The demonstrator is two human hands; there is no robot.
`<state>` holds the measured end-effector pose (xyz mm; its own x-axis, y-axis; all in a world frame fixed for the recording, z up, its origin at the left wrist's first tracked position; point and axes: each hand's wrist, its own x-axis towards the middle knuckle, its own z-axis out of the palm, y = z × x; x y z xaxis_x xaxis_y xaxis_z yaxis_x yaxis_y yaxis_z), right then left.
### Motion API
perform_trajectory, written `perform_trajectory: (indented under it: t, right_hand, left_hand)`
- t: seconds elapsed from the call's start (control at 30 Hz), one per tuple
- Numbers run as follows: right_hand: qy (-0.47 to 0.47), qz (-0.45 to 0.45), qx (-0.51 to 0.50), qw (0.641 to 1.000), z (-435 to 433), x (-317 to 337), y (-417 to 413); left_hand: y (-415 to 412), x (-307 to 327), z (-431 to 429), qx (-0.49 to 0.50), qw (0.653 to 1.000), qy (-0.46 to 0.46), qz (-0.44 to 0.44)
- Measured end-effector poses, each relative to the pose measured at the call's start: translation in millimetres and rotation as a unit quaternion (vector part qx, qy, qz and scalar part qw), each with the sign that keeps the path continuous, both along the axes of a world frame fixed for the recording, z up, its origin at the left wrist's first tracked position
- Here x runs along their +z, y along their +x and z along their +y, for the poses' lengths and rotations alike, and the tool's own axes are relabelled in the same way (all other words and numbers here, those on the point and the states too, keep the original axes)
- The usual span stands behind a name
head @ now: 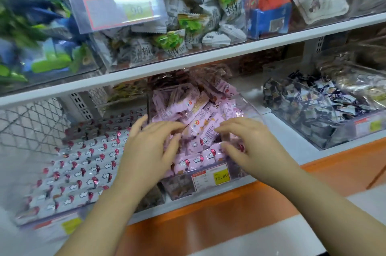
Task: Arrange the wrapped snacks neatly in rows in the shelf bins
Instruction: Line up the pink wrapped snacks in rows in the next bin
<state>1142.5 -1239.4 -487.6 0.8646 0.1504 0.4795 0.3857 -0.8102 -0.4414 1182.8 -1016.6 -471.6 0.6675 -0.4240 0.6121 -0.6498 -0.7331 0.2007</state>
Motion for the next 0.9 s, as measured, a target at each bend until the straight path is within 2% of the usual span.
perform_trajectory:
  t: [0.13,0.23,0.33,0.53,0.63,0.77,0.83,0.9]
  right_hand:
    - [-0.054,0.011,0.026,0.998,30.0,-5.6,11.9]
    - [-0.104,0.01,0.024,0.994,43.9,-9.6,21.6]
    - [-0.124,0.051,0.01,0.991,49.2,-6.1,25.2]
    - [-0.077,0.007,0.012,0.997,43.3,-10.0,27.0]
    - [-0.022,-0.024,0.014,0.999,41.2,-7.9,26.5]
    - [0.066,-0.095,-0.035,0.993,26.0,9.3,20.0]
    - [0.108,-0.062,-0.062,0.99,11.3,14.4,16.3]
    - [0.098,-0.049,-0.077,0.991,-1.5,15.0,14.1]
  left_hand:
    - [-2.7,-16.4,21.7,0.019,0.997,-0.076,0.02]
    - [-0.7,-26.8,32.7,0.004,0.997,-0.052,0.052]
    - [0.6,-31.1,40.9,-0.038,0.996,-0.016,0.081]
    - [-1.3,-31.1,49.2,-0.051,0.989,0.057,0.128]
    - [0.0,-31.5,50.2,-0.062,0.99,0.03,0.121]
    - [-1.4,-30.0,47.0,-0.028,0.998,-0.011,0.055]
    - [-3.0,-25.5,43.2,-0.004,0.999,-0.034,0.031]
    - [-3.7,-19.6,38.4,0.006,0.998,-0.061,0.011]
